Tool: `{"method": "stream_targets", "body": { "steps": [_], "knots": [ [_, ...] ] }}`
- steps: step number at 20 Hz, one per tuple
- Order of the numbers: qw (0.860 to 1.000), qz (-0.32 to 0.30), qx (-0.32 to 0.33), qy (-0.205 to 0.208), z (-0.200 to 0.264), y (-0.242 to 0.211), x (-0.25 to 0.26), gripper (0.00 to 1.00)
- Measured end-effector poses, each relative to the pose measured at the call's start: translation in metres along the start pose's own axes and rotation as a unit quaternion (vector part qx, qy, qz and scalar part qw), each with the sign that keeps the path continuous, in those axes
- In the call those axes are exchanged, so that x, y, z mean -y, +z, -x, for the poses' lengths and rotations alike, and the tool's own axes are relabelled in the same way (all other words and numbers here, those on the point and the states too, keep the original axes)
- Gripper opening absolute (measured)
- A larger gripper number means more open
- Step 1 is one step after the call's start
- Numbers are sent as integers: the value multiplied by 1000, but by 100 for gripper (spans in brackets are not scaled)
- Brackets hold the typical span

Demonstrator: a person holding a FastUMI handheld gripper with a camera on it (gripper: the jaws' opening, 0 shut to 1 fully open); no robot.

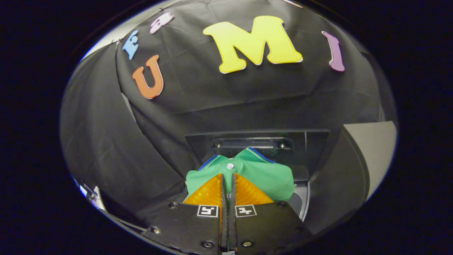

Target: Put the clothes into the washing machine and then close the washing machine lid.

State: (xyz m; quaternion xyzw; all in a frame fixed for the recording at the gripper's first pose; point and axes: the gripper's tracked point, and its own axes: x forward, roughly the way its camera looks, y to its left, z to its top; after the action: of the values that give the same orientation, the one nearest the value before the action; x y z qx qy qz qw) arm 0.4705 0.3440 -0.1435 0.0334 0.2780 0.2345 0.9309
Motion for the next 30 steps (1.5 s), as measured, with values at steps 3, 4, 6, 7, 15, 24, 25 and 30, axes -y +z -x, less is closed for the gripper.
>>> {"method": "stream_targets", "body": {
  "steps": [3,4,6,7,15,24,25,30],
  "knots": [
    [1000,-10,-17,-18,-23,-20,12,4],
    [999,-10,-20,-24,-31,-25,15,4],
    [999,-5,-28,-33,-38,-36,21,4],
    [999,-4,-34,-39,-42,-44,25,4],
    [997,-4,-59,-54,-56,-71,38,5],
    [997,-1,-53,-57,-58,-67,41,5],
    [997,-2,-54,-55,-59,-67,41,5],
    [994,23,-88,-65,-66,-84,47,100]
  ]
}}
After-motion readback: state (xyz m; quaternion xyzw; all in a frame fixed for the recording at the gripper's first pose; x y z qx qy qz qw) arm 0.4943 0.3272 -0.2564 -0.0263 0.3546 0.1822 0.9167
